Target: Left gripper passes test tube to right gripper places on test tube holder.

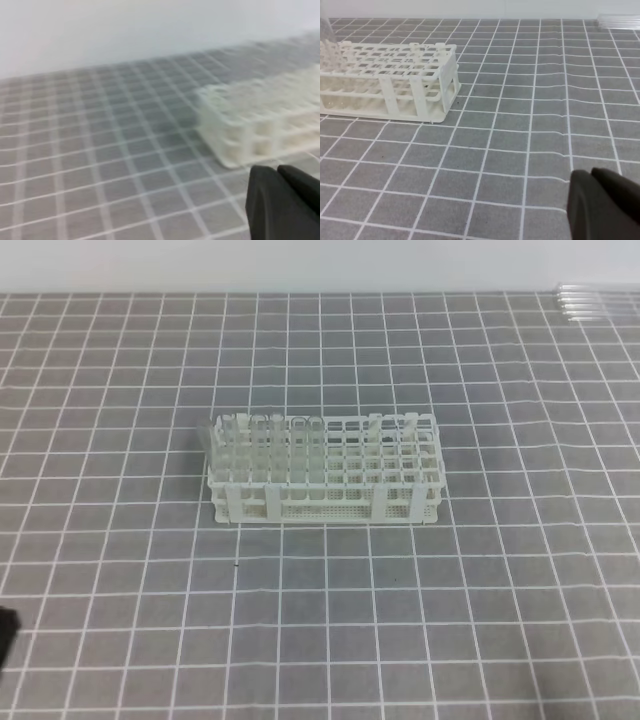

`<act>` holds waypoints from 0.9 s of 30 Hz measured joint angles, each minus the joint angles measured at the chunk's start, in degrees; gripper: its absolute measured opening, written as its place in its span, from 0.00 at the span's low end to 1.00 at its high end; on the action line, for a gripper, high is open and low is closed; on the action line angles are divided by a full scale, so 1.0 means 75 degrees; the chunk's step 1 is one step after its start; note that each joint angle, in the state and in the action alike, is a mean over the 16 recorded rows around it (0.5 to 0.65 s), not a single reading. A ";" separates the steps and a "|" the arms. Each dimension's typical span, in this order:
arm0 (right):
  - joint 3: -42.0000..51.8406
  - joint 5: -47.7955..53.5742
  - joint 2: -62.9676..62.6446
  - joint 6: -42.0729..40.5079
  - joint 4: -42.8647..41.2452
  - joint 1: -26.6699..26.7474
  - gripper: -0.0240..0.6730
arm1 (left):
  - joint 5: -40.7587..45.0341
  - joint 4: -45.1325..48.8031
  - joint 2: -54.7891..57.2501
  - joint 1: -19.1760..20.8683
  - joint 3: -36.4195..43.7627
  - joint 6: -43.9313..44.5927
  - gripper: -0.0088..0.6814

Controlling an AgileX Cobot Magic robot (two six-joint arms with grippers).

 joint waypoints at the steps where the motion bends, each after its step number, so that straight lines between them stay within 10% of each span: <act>1: 0.0000 0.0001 0.0000 0.0000 0.0001 0.0000 0.02 | 0.0026 0.0006 -0.0151 0.0243 0.0015 -0.0022 0.01; 11: 0.0000 0.0004 0.0006 0.0000 0.0012 0.0000 0.02 | 0.0509 -0.0258 -0.1399 0.1795 0.0305 -0.0272 0.01; 27: 0.0000 0.0005 0.0017 0.0000 0.0019 0.0000 0.02 | 0.1211 -0.2384 -0.1618 0.2020 0.0458 0.1920 0.01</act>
